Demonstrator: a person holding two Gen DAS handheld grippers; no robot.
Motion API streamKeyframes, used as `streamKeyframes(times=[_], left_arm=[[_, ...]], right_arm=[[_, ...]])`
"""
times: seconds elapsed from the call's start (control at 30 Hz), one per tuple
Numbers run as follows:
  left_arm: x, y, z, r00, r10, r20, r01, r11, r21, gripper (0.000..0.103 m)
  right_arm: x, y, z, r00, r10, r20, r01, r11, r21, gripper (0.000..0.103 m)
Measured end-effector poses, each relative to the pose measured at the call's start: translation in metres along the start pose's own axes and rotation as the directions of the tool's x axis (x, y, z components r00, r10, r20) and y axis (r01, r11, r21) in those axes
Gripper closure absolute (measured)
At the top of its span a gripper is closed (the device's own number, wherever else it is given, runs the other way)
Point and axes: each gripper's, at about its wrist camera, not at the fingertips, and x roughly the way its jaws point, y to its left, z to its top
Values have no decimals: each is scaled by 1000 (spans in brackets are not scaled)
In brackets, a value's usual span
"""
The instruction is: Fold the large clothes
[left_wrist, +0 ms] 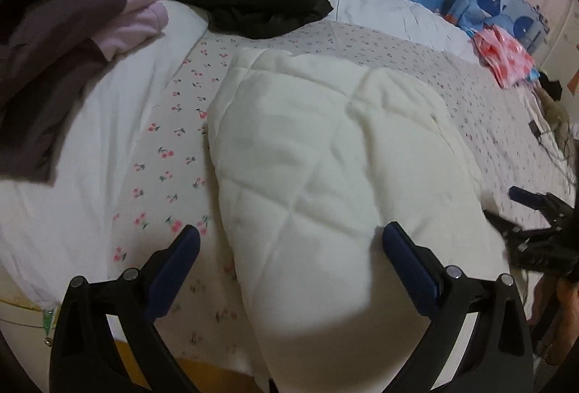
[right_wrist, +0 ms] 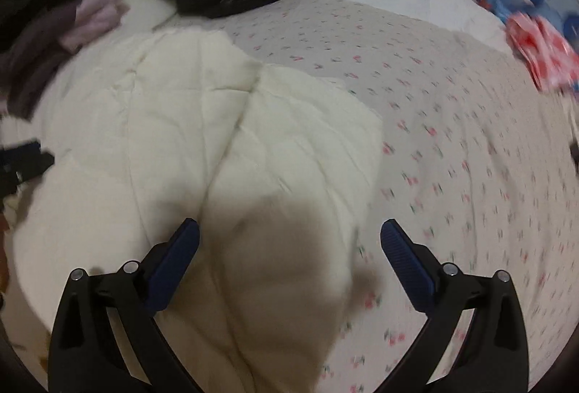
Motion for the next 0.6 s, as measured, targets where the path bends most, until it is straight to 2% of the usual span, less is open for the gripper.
streamKeyframes(times=[0.1, 0.27, 0.4, 0.6], left_arm=[[-9, -11, -10, 999, 38, 21, -39, 999, 38, 6], [-23, -24, -21, 995, 86, 60, -90, 993, 80, 6], [-28, -31, -24, 990, 119, 81, -128, 986, 111, 6], [-34, -36, -30, 987, 129, 93, -140, 982, 126, 6]], right_arm=[[1, 4, -23, 998, 18, -61, -19, 1000, -13, 6], [-16, -17, -36, 998, 67, -3, -67, 994, 90, 6], [-19, -23, -43, 998, 57, -25, -55, 995, 87, 6], [-24, -35, -48, 999, 47, -11, -45, 991, 124, 6]])
